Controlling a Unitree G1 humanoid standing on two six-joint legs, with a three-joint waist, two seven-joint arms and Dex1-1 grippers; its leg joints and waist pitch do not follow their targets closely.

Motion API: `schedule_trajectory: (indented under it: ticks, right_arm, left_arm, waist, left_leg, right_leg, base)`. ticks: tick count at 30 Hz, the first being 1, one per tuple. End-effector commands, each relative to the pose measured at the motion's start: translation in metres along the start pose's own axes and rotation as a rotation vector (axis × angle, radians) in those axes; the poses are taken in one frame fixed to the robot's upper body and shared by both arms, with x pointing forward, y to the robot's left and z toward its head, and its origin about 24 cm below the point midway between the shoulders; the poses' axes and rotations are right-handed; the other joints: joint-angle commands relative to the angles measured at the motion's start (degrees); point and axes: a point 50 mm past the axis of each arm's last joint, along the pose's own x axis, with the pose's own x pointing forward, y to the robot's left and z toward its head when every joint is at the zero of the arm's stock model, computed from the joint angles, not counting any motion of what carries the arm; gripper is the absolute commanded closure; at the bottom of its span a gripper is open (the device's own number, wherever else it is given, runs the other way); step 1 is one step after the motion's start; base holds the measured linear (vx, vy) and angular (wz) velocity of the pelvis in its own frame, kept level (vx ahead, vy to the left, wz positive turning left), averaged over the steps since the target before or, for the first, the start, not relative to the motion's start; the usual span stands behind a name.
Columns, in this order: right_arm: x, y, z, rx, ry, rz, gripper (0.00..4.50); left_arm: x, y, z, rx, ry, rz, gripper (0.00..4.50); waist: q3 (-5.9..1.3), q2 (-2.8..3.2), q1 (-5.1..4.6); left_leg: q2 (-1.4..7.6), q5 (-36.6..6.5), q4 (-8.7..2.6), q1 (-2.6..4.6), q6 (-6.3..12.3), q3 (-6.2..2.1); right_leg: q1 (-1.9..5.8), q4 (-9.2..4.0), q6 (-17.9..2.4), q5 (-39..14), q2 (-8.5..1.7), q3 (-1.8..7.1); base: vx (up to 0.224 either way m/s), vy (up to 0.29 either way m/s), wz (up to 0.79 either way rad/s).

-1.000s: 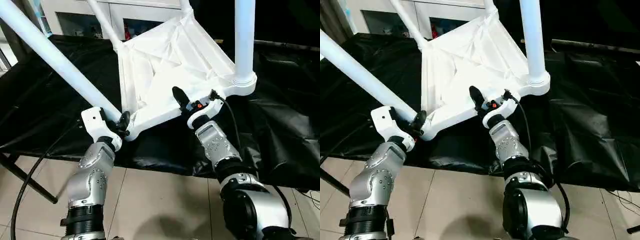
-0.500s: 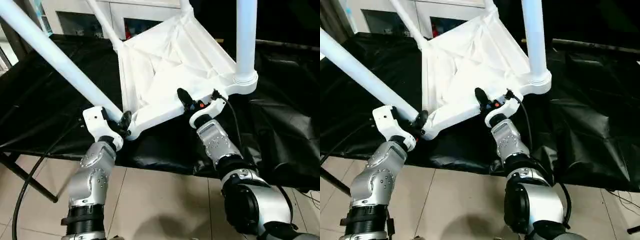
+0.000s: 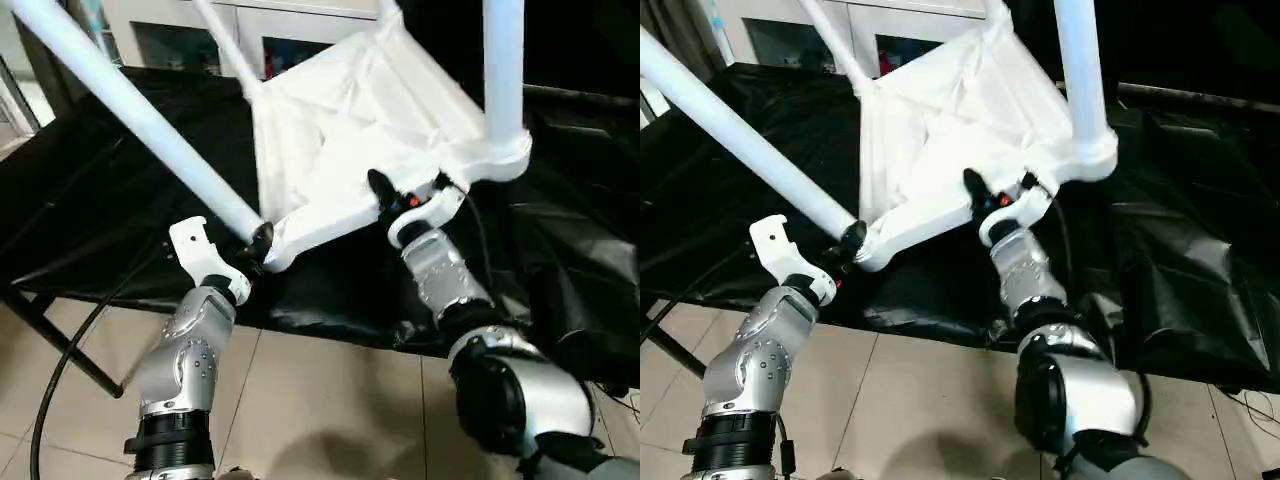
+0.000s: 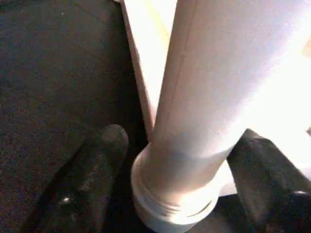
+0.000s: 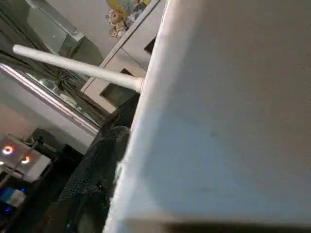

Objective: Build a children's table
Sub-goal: Flip table

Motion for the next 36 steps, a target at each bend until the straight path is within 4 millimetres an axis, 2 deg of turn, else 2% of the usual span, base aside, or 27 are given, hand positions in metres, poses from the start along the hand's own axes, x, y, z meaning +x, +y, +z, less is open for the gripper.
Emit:
schedule_trajectory:
  ticks: [1, 6, 8, 9, 10, 12, 13, 14, 15, 16, 17, 20, 21, 23, 26, 29, 32, 36]
  right_arm:
    - [-0.004, -0.011, 0.061, -0.179, -0.205, -0.056, 2.3]
    - [-0.014, -0.025, 0.086, -0.301, -0.234, -0.107, 2.3]
    - [-0.019, -0.032, 0.096, -0.355, -0.231, -0.123, 2.3]
    - [-0.02, -0.033, 0.098, -0.366, -0.229, -0.126, 2.3]
    - [-0.02, -0.033, 0.098, -0.368, -0.229, -0.127, 2.3]
    - [-0.025, -0.036, 0.108, -0.407, -0.232, -0.137, 2.3]
    - [-0.025, -0.036, 0.108, -0.407, -0.232, -0.137, 2.31]
    - [-0.027, -0.037, 0.112, -0.435, -0.225, -0.136, 2.32]
    - [-0.028, -0.037, 0.113, -0.461, -0.217, -0.136, 2.34]
    - [-0.029, -0.037, 0.114, -0.478, -0.212, -0.136, 2.36]
    - [-0.029, -0.036, 0.114, -0.492, -0.209, -0.135, 2.37]
    - [-0.032, -0.031, 0.121, -0.59, -0.206, -0.137, 2.38]
    - [-0.032, -0.031, 0.121, -0.59, -0.206, -0.137, 2.38]
    - [-0.033, -0.028, 0.124, -0.638, -0.201, -0.144, 2.38]
    - [-0.032, -0.022, 0.131, -0.731, -0.199, -0.174, 2.39]
    - [-0.031, -0.015, 0.138, -0.79, -0.227, -0.199, 2.41]
    - [-0.029, -0.007, 0.142, -0.851, -0.239, -0.192, 2.45]
    - [-0.028, -0.003, 0.142, -0.903, -0.241, -0.192, 2.52]
  left_arm:
    - [-0.01, 0.026, 0.014, 0.002, -0.078, 0.111, 0.59]
    - [-0.019, 0.037, 0.019, 0.047, -0.084, 0.107, 0.5]
    - [-0.024, 0.041, 0.015, 0.137, -0.037, 0.081, 0.5]
    - [-0.025, 0.042, 0.014, 0.149, -0.029, 0.077, 0.5]
    - [-0.025, 0.042, 0.014, 0.152, -0.028, 0.076, 0.5]
    - [-0.026, 0.043, 0.012, 0.116, -0.022, 0.079, 0.5]
    - [-0.026, 0.043, 0.012, 0.116, -0.022, 0.079, 0.5]
    - [-0.025, 0.039, 0.013, 0.159, -0.011, 0.036, 0.5]
    - [-0.024, 0.036, 0.014, 0.207, -0.012, 0.021, 0.5]
    - [-0.024, 0.034, 0.015, 0.238, -0.013, 0.012, 0.31]
    - [-0.023, 0.031, 0.015, 0.265, -0.008, -0.01, 0.2]
    - [-0.022, 0.009, 0.02, 0.481, 0.008, -0.189, 0.13]
    - [-0.022, 0.009, 0.02, 0.481, 0.008, -0.189, 0.13]
    - [-0.021, -0.001, 0.028, 0.557, -0.033, -0.232, 0.13]
    - [-0.02, -0.027, 0.041, 0.683, -0.087, -0.384, 0.13]
    - [-0.02, -0.051, 0.054, 0.743, -0.134, -0.503, 0.13]
    - [-0.02, -0.068, 0.065, 0.821, -0.158, -0.583, 0.13]
    - [-0.018, -0.074, 0.073, 0.906, -0.188, -0.583, 0.13]
  waist:
    - [-4.14, -0.31, -0.09]
    - [-4.05, -0.21, 0.41]
    - [-3.96, 0.2, 1.06]
    - [-3.97, 0.25, 1.31]
    - [-4.04, 0.01, 1.44]
    - [-4.18, 0.27, 1.96]
    - [-3.96, 0.08, 1.85]
    - [-3.85, -0.08, 1.68]
    - [-3.83, -0.07, 1.6]
    - [-3.81, -0.04, 1.44]
    - [-3.84, -0.26, 0.95]
    - [-3.96, -0.09, 0.38]
    - [-3.93, -0.23, 0.22]
    - [-3.95, -0.02, -0.12]
    - [-3.9, -0.03, -0.46]
    - [-3.94, 0.16, -0.48]
    - [-3.93, -0.02, -0.41]
    - [-4.02, -0.02, -0.48]
  left_leg:
    - [1.53, 2.9, -3.44, 0.48, 7.33, 0.24]
    - [1.59, 2.2, -3.47, 0.62, 6.76, 0.28]
    - [1.51, -0.4, -3.45, 1.66, 5.95, 0.69]
    - [1.51, -0.6, -3.5, 1.65, 5.7, 0.68]
    - [1.39, 0.4, -3.45, 1.19, 5.08, 0.67]
    - [1.36, 1.1, -3.36, 1.34, 4.36, 0.71]
    - [1.35, 0.0, -3.53, 1.02, 3.8, 0.73]
    - [1.3, -1.7, -3.77, 0.69, 3.11, 0.62]
    - [1.32, -2.4, -3.88, 0.58, 2.71, 0.51]
    - [1.29, -3.4, -3.99, 0.65, 2.39, 0.46]
    - [1.18, -3.5, -4.0, 0.44, 2.17, 0.39]
    - [1.09, -1.5, -3.93, 0.3, 2.66, 0.17]
    - [1.05, -1.1, -3.92, 0.25, 2.76, 0.2]
    - [0.94, -0.2, -3.79, 0.1, 2.61, 0.28]
    - [1.01, -1.2, -3.92, 0.28, 2.09, 0.27]
    - [0.96, -1.8, -3.88, 0.58, 0.98, 0.38]
    - [0.9, -1.2, -3.85, 0.43, 0.87, 0.42]
    - [0.77, -0.2, -3.72, 0.28, 0.72, 0.38]
  right_leg:
    - [3.5, -2.88, -16.5, 7.0, -3.3, 1.5]
    - [3.41, -2.94, -16.0, 6.7, -3.19, 1.51]
    - [2.67, -3.39, -15.0, 4.8, -2.57, 1.5]
    - [2.76, -3.41, -14.4, 4.6, -2.51, 1.48]
    - [3.17, -3.17, -13.6, 5.7, -2.39, 1.57]
    - [2.89, -3.11, -13.2, 6.7, -2.46, 1.49]
    - [2.96, -3.23, -13.3, 5.7, -2.5, 1.49]
    - [3.26, -3.39, -12.9, 3.4, -2.66, 1.46]
    - [3.35, -3.44, -12.6, 2.3, -2.81, 1.45]
    - [3.28, -3.67, -11.7, 0.6, -2.83, 1.44]
    - [3.45, -3.64, -11.3, 0.3, -2.85, 1.48]
    - [3.64, -3.53, -10.2, 1.6, -2.91, 1.5]
    - [3.62, -3.6, -10.3, 2.0, -2.84, 1.51]
    - [3.71, -3.45, -11.3, 3.7, -2.73, 1.54]
    - [3.63, -3.56, -11.6, 2.5, -2.7, 1.48]
    - [3.48, -3.43, -11.8, 2.4, -2.54, 1.52]
    - [3.61, -3.23, -11.9, 3.6, -2.49, 1.55]
    - [3.84, -3.08, -11.6, 4.9, -2.42, 1.59]
  base:
    - [0.0, 0.0, 0.0]
    - [0.0, 0.0, 0.0]
    - [0.0, 0.0, 0.0]
    - [0.0, 0.0, 0.0]
    - [0.0, 0.0, 0.0]
    - [0.0, 0.0, 0.0]
    - [0.0, 0.0, 0.0]
    - [0.0, 0.0, 0.0]
    - [0.0, 0.0, 0.0]
    - [0.0, 0.0, 0.0]
    - [0.0, 0.0, 0.0]
    - [0.0, 0.0, 0.0]
    - [0.0, 0.0, 0.0]
    - [0.0, 0.0, 0.0]
    - [0.0, 0.0, 0.0]
    - [0.0, 0.0, 0.0]
    - [0.0, 0.0, 0.0]
    - [0.0, 0.0, 0.0]
